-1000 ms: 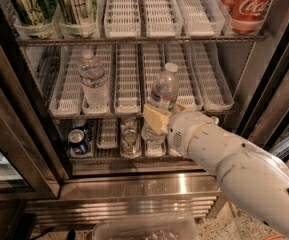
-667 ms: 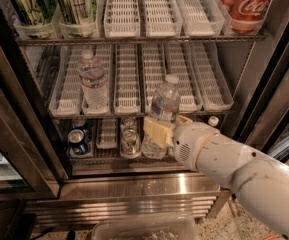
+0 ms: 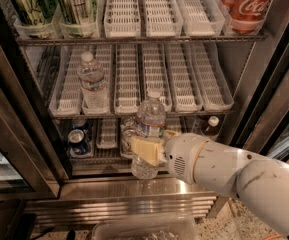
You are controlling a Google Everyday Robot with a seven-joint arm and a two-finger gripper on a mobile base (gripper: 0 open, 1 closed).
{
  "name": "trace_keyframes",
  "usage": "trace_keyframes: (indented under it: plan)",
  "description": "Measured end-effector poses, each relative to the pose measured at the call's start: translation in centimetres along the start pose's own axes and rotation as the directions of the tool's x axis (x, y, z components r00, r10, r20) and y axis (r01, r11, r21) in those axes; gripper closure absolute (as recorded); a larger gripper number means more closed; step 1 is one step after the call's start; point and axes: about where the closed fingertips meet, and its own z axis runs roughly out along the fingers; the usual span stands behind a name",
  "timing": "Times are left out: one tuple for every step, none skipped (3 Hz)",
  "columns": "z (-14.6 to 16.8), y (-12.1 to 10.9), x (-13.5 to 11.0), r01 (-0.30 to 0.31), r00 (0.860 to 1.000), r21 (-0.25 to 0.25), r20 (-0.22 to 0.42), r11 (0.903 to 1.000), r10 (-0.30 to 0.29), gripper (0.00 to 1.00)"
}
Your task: Pick water bottle from middle shelf of fridge
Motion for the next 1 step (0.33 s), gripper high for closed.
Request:
trace_keyframes:
  plan:
    - [0.00, 0.00, 0.00, 0.000, 1.000, 0.000, 0.000, 1.0000, 0.000, 1.00]
